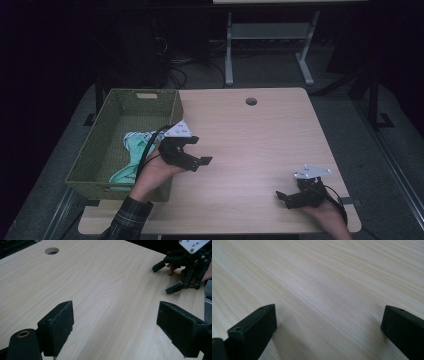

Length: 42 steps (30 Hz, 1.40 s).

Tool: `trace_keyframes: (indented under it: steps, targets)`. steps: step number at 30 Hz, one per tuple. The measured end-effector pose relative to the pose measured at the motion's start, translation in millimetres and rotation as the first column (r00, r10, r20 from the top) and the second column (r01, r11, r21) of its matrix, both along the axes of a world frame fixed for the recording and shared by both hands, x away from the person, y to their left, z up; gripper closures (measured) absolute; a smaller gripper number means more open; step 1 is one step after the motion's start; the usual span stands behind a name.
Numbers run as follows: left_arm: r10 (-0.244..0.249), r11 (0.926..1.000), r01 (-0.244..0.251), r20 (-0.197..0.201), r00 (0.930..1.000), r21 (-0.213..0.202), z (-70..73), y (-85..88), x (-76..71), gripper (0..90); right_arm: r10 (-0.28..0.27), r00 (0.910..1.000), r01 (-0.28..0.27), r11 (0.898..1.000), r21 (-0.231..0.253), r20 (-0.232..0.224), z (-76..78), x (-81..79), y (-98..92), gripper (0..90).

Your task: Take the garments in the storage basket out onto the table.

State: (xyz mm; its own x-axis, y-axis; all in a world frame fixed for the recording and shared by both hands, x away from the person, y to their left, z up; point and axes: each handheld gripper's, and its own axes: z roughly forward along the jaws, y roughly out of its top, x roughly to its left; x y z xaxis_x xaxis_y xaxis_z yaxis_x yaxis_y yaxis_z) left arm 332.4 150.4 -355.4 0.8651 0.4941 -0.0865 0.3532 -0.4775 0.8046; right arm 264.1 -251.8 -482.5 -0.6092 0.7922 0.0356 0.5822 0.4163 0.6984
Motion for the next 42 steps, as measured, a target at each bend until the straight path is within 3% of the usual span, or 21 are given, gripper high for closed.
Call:
trace_keyframes:
  steps: [13, 22, 42]
  targets:
    - [0.046, 0.9989, -0.046, -0.001, 0.9989, -0.003, 3.1, 21.1, 3.9, 13.7, 0.000, 1.0000, 0.000, 1.000, 0.000, 0.000, 0.0, 0.0, 0.0, 0.0]
    - [0.080, 0.9965, -0.080, 0.008, 0.9967, 0.022, 3.0, 34.3, 6.1, 13.6, 0.000, 1.0000, 0.000, 1.000, 0.000, -0.001, 0.1, 0.0, 0.0, 0.0]
    - [0.141, 0.9900, -0.141, 0.002, 0.9900, 0.002, 4.8, 64.0, 8.7, 13.6, 0.000, 1.0000, 0.000, 1.000, -0.001, 0.000, 0.0, 0.0, -0.1, 0.0]
